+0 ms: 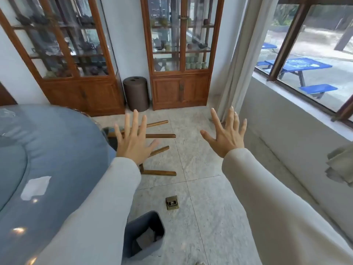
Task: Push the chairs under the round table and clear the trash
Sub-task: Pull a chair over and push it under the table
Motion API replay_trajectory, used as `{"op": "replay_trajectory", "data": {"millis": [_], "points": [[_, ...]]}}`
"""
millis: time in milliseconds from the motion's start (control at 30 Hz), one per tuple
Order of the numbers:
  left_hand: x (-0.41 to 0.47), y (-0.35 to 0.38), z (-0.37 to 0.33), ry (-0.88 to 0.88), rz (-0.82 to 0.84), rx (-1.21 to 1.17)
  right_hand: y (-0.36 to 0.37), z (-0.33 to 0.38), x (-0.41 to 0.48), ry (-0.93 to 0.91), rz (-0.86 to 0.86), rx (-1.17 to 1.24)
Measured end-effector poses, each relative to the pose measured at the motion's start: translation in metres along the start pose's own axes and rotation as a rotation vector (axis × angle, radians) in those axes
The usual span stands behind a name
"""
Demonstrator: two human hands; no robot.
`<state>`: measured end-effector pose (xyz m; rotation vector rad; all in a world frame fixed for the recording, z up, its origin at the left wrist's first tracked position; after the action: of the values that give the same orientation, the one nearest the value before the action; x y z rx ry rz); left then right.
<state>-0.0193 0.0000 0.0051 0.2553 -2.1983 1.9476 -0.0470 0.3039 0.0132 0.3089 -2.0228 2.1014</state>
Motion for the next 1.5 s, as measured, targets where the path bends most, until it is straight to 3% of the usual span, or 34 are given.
{"op": "replay_trajectory", "data": {"millis": [233,500,900,1367,1500], "points": [[0.075,0.072,-0.073,-0.051,0.112,-0.043,0.051,-0.082,0.071,0.001,0.096,-0.018],[0.146,0.141,-0.101,-0.073,0.228,-0.044,0.125,-0.127,0.145,0.059,0.209,0.028],[0.345,0.242,-0.101,-0.187,0.348,-0.057,0.228,-0.123,0.361,0.010,0.323,0.039],[0.596,0.320,-0.061,-0.360,0.368,-0.087,0.335,-0.094,0.637,-0.102,0.397,0.052],[0.664,0.364,-0.038,-0.482,0.384,-0.099,0.389,-0.077,0.735,-0.171,0.408,0.055]]}}
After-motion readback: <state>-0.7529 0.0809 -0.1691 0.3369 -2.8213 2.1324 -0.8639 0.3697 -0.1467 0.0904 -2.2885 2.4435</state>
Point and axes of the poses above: each hand's wrist, its own x-axis towards the middle knuckle, its own y-axis out of the palm, z = x × y, the point moved 2 cm from there along x, towards the middle knuckle, and after that the axes turned 4 degrees about -x, right-handed, at the moved point
